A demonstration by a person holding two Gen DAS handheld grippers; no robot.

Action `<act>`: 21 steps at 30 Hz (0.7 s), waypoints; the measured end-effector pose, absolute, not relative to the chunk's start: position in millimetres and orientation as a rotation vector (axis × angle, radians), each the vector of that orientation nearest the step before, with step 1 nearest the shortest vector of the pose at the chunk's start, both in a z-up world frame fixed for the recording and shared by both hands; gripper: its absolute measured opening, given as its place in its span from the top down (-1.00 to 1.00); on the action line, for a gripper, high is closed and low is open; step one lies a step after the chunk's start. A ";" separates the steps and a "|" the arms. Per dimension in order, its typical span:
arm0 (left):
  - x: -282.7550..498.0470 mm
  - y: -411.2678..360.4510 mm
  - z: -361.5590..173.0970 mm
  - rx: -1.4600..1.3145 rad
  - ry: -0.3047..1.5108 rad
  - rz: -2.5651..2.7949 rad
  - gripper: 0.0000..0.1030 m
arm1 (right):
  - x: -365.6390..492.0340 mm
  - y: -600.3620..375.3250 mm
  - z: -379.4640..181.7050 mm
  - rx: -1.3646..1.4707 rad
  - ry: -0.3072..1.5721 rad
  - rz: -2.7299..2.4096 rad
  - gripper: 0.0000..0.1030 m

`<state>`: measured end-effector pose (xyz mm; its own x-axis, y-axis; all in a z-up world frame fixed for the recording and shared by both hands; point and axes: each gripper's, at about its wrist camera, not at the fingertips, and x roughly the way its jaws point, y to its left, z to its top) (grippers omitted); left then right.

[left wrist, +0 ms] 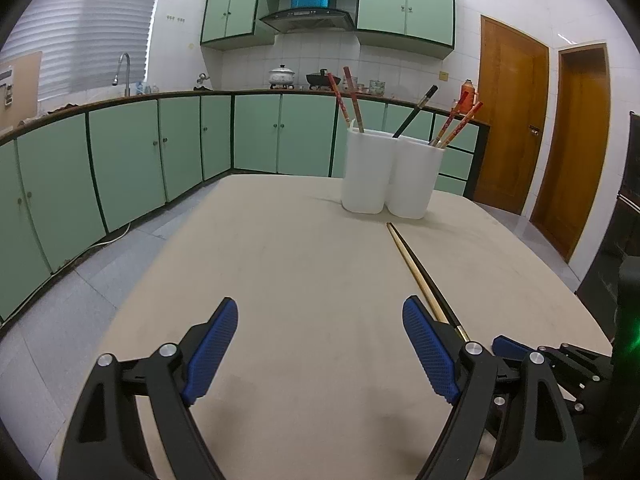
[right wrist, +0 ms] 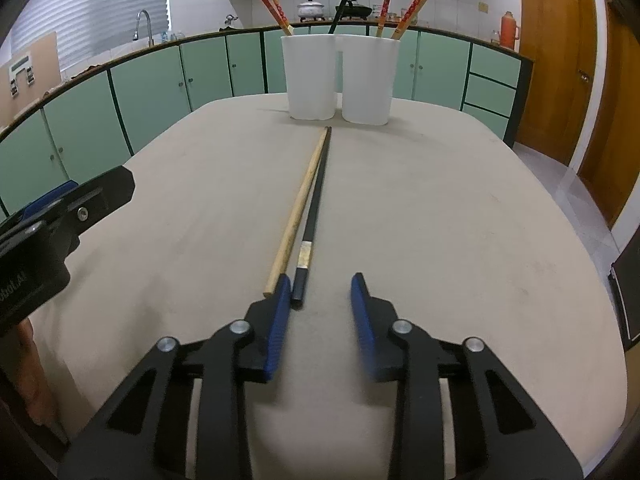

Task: Organize utensils
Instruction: 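Grasp the black chopstick with the right tool while the left tool grasps the wooden chopstick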

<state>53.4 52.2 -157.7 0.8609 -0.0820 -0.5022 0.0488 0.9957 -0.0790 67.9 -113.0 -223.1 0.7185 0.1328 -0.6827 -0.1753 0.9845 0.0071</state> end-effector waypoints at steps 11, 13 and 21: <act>52.8 43.0 -156.7 -0.040 0.536 -0.064 -0.61 | 68.8 -121.1 -221.3 -0.001 0.739 0.188 0.89; 52.7 37.9 -156.7 -0.033 0.538 -0.066 -0.61 | 67.5 -125.4 -219.3 0.005 0.727 0.179 0.89; 54.8 14.5 -160.9 -0.022 0.572 -0.101 -0.61 | 66.2 -161.5 -204.9 0.037 0.677 0.112 0.89</act>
<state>54.8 14.5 -160.9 0.8362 -0.1020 -0.5389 0.0898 0.9948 -0.0490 66.2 -161.5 -204.9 0.7740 0.1156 -0.6226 -0.0914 0.9933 0.0708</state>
